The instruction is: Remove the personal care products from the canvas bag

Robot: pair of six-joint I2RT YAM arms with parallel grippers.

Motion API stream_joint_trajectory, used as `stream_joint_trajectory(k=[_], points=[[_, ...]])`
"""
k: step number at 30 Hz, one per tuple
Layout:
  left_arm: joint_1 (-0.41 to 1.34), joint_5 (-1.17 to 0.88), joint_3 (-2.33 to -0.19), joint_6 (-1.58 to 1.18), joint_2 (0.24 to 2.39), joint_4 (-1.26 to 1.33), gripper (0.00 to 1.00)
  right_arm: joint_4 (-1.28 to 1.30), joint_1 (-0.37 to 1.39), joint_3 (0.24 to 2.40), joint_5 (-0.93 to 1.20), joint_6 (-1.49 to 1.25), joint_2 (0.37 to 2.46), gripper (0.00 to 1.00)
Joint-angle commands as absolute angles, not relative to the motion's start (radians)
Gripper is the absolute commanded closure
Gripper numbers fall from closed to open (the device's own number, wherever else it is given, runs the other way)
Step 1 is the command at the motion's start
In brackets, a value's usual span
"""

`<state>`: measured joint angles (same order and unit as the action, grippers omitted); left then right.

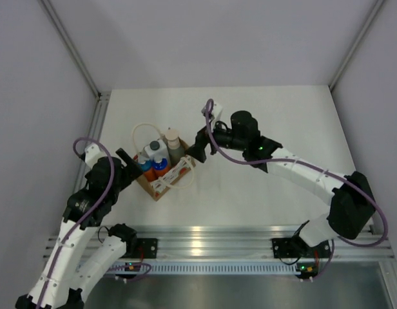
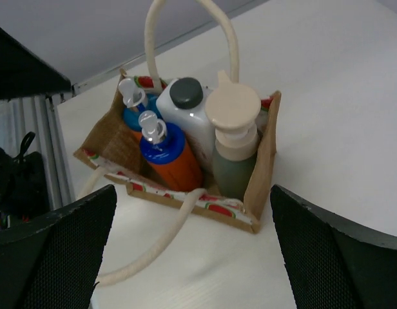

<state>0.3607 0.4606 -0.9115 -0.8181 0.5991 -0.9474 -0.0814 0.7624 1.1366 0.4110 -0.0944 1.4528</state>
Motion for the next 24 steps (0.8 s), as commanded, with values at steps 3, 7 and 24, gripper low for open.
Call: stream_joint_trajectory(k=[3,7,24], points=[[0.354,0.368,-0.861,-0.871,0.676,-0.85,0.02,-0.284,0.793,1.288,0.376,-0.009,1.604,0.01],[0.354,0.376,-0.825,-0.885,0.706,-0.833,0.04,-0.317,0.795,1.351,0.371,0.031,1.724,0.01],[0.354,0.345,-0.762,-0.827,0.756,-0.759,0.13,-0.581,0.825,1.381,0.388,0.063,1.94,0.05]])
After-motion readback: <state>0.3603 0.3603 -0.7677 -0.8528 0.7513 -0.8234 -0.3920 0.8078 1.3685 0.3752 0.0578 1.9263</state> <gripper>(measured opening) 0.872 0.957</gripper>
